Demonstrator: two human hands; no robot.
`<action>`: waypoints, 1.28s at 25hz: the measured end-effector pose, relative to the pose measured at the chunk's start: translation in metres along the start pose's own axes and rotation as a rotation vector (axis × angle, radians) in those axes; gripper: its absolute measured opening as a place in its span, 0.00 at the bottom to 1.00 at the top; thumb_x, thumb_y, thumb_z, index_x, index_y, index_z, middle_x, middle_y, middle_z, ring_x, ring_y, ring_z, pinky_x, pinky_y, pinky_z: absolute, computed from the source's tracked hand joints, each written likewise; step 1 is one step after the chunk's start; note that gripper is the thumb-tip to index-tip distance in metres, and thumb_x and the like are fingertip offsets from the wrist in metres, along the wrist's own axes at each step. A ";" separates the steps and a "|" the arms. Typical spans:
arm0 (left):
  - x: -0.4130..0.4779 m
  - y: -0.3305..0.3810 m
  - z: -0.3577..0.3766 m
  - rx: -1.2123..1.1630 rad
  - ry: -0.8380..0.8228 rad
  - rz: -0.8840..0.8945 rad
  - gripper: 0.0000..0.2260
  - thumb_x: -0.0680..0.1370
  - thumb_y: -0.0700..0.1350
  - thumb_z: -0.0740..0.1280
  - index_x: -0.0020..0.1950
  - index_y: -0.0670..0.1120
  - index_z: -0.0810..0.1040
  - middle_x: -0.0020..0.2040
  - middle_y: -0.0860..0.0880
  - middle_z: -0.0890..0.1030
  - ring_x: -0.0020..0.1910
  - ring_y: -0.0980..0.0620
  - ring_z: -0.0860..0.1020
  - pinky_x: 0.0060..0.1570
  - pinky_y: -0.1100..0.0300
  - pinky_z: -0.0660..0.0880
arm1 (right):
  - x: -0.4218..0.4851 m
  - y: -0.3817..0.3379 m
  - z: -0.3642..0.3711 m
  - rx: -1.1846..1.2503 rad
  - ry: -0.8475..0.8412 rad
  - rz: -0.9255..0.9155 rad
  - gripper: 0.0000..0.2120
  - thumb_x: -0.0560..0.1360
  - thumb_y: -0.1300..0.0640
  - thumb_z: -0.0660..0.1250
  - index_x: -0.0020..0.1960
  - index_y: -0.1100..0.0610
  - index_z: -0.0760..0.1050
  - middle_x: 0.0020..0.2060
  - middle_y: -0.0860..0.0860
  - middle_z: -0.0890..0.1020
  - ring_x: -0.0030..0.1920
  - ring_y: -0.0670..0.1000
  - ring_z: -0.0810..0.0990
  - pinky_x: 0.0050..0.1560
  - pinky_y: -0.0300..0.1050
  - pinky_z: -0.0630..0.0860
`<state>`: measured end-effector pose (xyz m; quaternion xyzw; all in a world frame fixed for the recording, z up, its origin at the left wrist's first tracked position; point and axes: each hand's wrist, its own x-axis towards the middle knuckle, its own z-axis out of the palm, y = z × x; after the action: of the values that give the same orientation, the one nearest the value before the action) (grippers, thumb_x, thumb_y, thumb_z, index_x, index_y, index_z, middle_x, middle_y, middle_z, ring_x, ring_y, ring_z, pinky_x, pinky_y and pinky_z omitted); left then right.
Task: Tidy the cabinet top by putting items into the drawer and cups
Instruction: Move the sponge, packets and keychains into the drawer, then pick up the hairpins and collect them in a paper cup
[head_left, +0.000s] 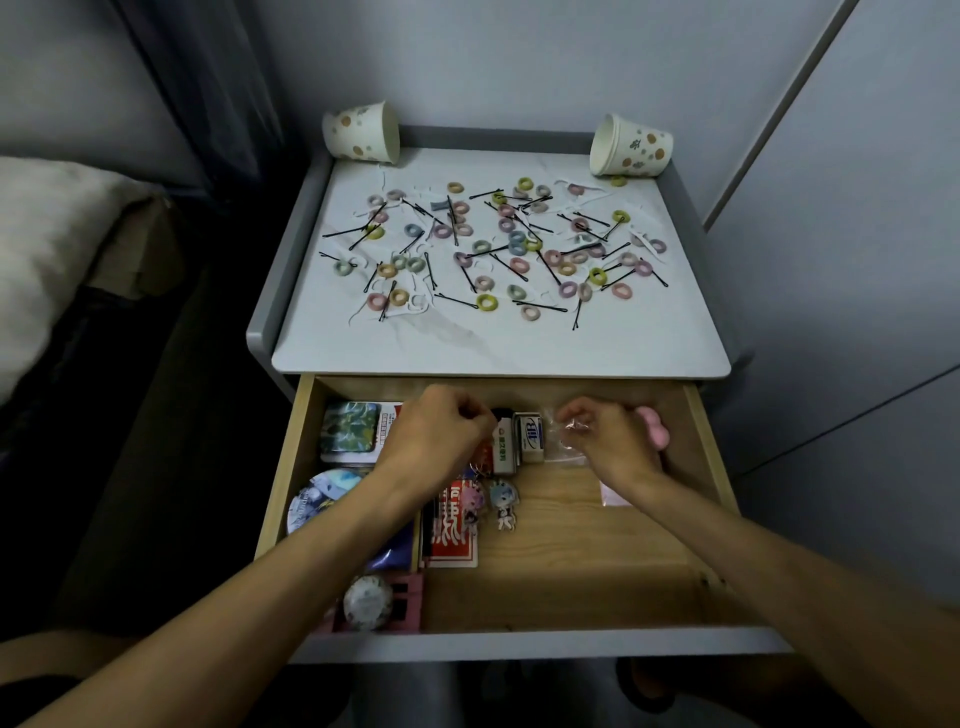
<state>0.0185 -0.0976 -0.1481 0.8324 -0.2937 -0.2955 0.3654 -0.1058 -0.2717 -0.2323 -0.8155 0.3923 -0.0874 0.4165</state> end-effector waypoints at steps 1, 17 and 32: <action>0.000 0.000 -0.001 -0.005 -0.005 -0.006 0.07 0.79 0.46 0.67 0.43 0.49 0.82 0.41 0.52 0.84 0.40 0.54 0.83 0.45 0.55 0.80 | -0.001 -0.002 0.000 -0.077 0.014 -0.030 0.06 0.71 0.59 0.75 0.44 0.51 0.80 0.37 0.44 0.82 0.40 0.44 0.80 0.40 0.34 0.74; 0.007 0.075 -0.050 -0.299 -0.078 0.063 0.07 0.80 0.43 0.66 0.52 0.42 0.81 0.45 0.46 0.86 0.39 0.50 0.84 0.40 0.58 0.80 | -0.021 -0.082 -0.089 -0.367 0.120 -0.346 0.05 0.75 0.54 0.71 0.50 0.48 0.81 0.41 0.40 0.80 0.42 0.41 0.78 0.39 0.36 0.71; 0.247 0.162 -0.034 -0.260 0.092 0.172 0.07 0.79 0.39 0.66 0.53 0.37 0.80 0.49 0.40 0.83 0.37 0.46 0.80 0.37 0.57 0.77 | 0.268 -0.105 -0.178 -0.547 0.186 -0.317 0.38 0.71 0.54 0.74 0.75 0.56 0.59 0.70 0.56 0.69 0.69 0.57 0.67 0.65 0.52 0.68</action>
<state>0.1591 -0.3475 -0.0712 0.7627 -0.3060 -0.2601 0.5070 0.0512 -0.5352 -0.0897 -0.9366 0.3057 -0.1166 0.1255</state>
